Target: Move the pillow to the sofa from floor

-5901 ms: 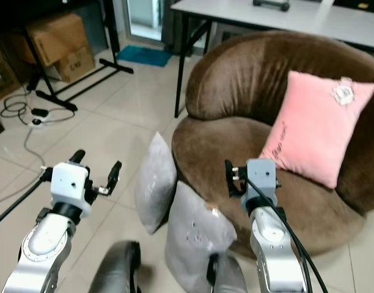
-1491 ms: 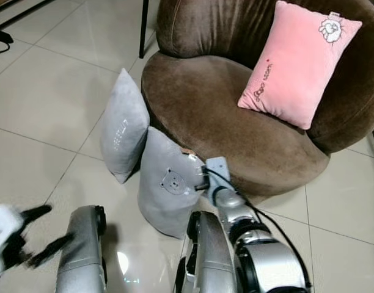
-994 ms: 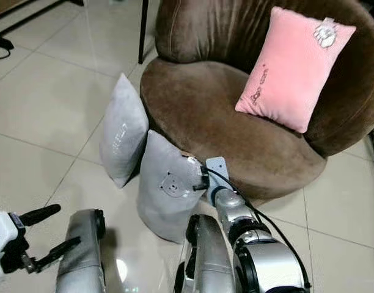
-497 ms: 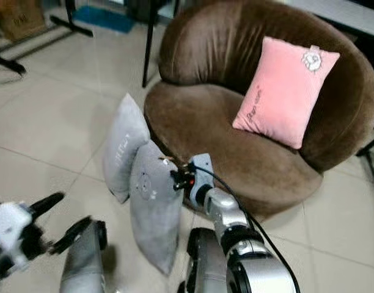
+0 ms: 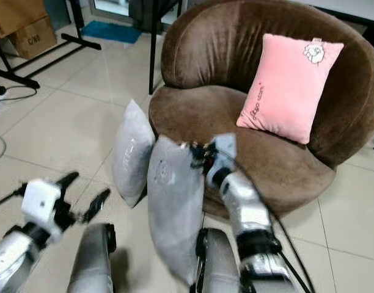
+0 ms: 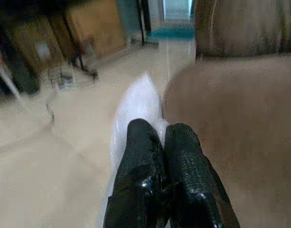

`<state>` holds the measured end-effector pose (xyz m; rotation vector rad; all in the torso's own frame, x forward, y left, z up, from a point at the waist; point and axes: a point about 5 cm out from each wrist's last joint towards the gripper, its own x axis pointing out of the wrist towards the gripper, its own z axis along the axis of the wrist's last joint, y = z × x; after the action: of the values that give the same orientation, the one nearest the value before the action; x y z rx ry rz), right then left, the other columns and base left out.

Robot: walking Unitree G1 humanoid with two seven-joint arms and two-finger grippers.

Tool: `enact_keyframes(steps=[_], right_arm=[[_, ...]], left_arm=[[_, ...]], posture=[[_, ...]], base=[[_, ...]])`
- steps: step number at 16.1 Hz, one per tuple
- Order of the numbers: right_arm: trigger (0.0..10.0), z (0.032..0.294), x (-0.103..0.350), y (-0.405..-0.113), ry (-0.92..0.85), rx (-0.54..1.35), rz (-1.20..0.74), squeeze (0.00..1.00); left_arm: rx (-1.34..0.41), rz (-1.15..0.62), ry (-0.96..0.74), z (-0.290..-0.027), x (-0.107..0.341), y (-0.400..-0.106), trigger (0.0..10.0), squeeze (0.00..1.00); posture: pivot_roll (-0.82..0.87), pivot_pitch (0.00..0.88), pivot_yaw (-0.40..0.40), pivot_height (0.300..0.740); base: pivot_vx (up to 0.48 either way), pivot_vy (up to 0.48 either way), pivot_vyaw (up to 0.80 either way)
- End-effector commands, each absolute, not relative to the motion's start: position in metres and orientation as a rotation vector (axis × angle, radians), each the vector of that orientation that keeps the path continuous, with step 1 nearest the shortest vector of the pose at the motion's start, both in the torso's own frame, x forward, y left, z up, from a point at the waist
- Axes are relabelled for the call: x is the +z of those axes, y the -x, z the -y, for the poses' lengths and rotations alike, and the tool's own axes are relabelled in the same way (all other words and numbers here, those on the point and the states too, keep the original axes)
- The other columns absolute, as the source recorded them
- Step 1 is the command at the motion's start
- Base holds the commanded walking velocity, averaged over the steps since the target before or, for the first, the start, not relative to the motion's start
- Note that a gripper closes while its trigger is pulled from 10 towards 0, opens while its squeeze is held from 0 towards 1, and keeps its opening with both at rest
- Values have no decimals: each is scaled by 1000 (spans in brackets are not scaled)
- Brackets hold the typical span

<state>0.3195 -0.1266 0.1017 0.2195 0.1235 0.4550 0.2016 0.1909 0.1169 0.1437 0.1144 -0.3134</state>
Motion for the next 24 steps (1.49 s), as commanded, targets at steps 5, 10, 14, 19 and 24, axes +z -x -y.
enact_keyframes(steps=[5, 10, 14, 19, 24], right_arm=[[2235, 141, 202, -287, -292, 297, 217, 0], [10000, 145, 199, -278, -245, 190, 159, 0], [10000, 142, 189, -279, -260, 142, 67, 0], [10000, 147, 182, -278, -293, 103, 42, 0], [10000, 155, 189, -273, -284, 57, 73, 0]], left_arm=[[-186, 25, -151, -175, 153, -214, 10000, 0], [-193, 86, -239, -158, 159, -243, 10000, 0], [-126, 68, -287, -164, 159, -251, 10000, 0], [-152, 64, -276, -158, 153, -253, 10000, 0], [-195, 69, -268, -148, 152, -263, 10000, 0]], posture=[[76, 0, -29, 536], [72, 0, -13, 541], [80, 0, -16, 571], [47, 0, 16, 596], [8, 0, 60, 631]], base=[[0, 0, 0], [0, 0, 0], [0, 0, 0], [0, 0, 0], [0, 0, 0]])
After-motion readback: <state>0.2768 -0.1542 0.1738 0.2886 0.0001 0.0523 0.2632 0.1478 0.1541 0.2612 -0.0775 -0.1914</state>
